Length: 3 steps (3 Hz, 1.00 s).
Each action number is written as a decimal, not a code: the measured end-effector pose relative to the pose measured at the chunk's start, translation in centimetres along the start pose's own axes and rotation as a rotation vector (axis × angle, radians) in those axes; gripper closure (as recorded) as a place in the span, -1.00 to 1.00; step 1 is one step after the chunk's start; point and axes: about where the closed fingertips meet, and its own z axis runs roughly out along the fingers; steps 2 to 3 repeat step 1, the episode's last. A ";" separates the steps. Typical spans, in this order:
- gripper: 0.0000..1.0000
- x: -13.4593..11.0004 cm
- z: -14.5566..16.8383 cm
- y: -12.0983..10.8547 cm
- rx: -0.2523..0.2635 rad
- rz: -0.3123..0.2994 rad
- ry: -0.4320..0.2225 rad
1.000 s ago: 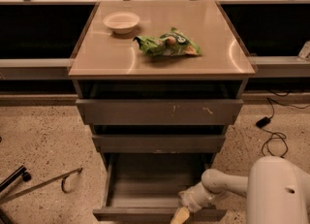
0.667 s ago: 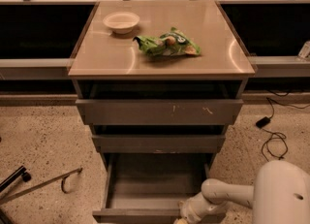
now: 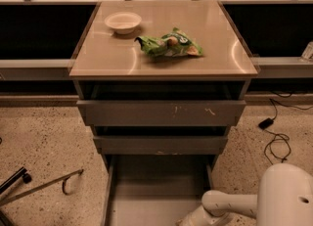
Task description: Open bottom drawer
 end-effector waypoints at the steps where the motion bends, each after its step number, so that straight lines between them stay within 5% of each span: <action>1: -1.00 0.0 0.0 0.0 0.000 0.000 0.000; 3: -1.00 0.0 0.0 0.0 0.000 0.000 0.000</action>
Offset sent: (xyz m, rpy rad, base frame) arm 0.0000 0.0000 0.0000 0.0000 0.0000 0.0000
